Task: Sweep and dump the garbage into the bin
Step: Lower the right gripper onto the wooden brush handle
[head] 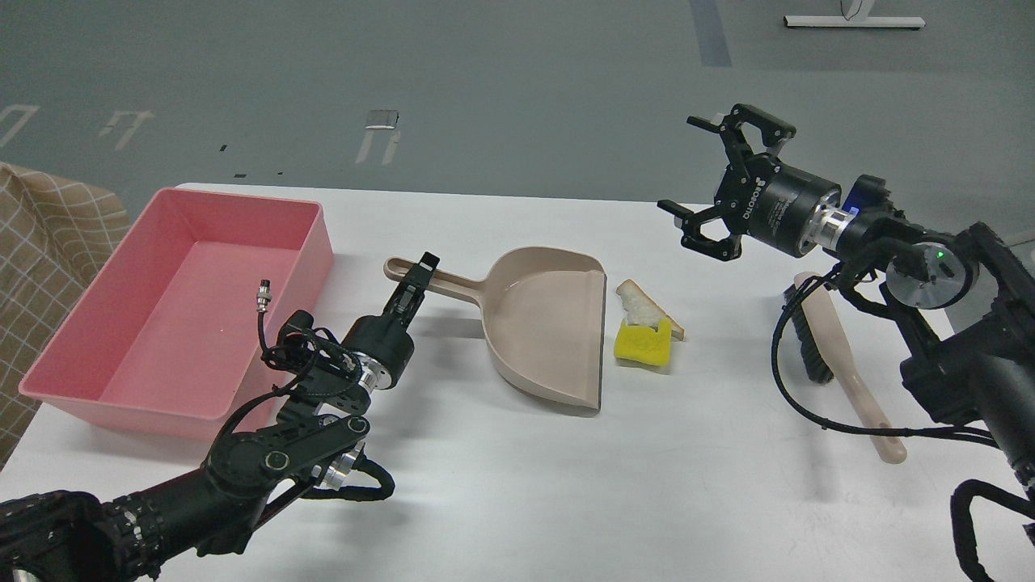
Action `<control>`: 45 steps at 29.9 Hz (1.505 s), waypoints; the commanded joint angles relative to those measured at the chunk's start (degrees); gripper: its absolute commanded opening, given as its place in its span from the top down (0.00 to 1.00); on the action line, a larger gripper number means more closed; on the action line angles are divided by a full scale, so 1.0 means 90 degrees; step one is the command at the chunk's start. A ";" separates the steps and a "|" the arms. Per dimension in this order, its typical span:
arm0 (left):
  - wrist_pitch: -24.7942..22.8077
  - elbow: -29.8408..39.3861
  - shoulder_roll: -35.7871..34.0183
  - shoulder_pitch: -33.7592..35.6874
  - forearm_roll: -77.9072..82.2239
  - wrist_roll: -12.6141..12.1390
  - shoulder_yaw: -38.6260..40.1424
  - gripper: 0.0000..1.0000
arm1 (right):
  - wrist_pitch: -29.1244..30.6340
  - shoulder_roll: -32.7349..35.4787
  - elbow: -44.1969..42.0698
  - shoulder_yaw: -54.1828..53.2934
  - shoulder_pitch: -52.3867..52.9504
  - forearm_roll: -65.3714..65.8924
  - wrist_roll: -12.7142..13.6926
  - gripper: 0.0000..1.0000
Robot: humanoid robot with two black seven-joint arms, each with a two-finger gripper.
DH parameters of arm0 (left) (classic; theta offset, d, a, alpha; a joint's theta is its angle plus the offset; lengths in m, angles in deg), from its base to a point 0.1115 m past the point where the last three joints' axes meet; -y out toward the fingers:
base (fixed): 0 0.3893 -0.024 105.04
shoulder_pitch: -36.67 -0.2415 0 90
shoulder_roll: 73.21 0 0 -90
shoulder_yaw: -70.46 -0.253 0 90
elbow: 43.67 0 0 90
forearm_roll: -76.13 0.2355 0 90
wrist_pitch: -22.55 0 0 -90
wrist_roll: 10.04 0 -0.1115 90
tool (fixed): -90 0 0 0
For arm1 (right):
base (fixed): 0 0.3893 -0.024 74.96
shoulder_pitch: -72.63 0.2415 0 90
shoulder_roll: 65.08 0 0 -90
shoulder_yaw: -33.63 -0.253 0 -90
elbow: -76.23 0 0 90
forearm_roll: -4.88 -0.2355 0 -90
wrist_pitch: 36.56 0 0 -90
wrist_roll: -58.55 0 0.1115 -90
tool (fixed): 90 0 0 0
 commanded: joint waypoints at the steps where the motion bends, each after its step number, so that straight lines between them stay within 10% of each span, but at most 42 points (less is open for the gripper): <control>1: 0.0001 0.0000 -0.0011 0.0040 0.0004 -0.0002 -0.0001 1.00 | 0.0000 0.0374 0.0000 0.0695 0.0319 0.0166 -0.0028 0.02; 45: 0.0001 0.0039 -0.0031 0.0079 0.0014 -0.0002 -0.0040 1.00 | 0.0000 0.2473 0.2469 0.0706 0.0262 0.2481 -0.0155 0.00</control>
